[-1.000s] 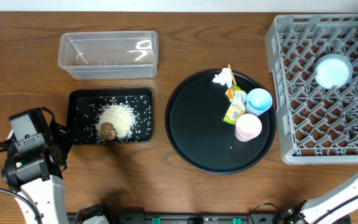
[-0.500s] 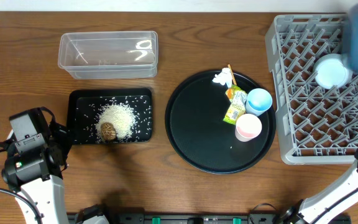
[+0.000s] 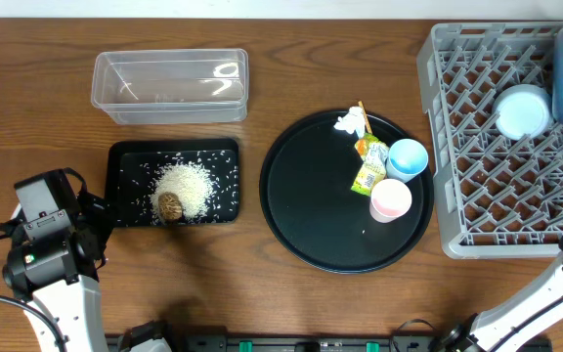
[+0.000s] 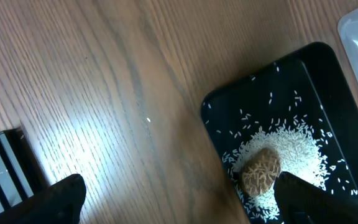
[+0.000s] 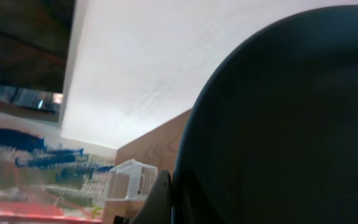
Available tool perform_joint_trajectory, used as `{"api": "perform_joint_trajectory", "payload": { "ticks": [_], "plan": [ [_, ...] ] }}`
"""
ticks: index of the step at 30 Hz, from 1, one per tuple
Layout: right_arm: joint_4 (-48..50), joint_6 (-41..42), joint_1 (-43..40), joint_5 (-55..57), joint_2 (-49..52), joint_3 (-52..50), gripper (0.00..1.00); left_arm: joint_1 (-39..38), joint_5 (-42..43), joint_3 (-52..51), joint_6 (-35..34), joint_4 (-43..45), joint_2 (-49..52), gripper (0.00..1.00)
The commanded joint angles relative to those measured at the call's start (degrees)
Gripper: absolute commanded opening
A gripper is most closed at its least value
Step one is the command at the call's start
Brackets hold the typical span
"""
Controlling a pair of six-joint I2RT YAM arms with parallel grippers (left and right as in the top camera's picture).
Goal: Sort waste into correct bins and load items into the dishwasher rack
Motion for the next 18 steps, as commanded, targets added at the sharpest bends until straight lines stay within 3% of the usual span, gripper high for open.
{"api": "perform_joint_trajectory", "payload": {
  "ticks": [1, 10, 18],
  "plan": [
    [2.9, 5.9, -0.2, -7.7, 0.2, -0.4, 0.01, 0.2, -0.5, 0.1, -0.5, -0.1, 0.2, 0.98],
    [0.0, 4.9, -0.2, -1.8, 0.2, -0.6, 0.01, 0.2, -0.5, 0.1, -0.5, -0.1, 0.2, 0.98],
    [-8.8, -3.1, 0.3, 12.2, 0.2, -0.6, 0.01, 0.2, -0.5, 0.1, -0.5, -0.1, 0.2, 0.98]
  ]
}}
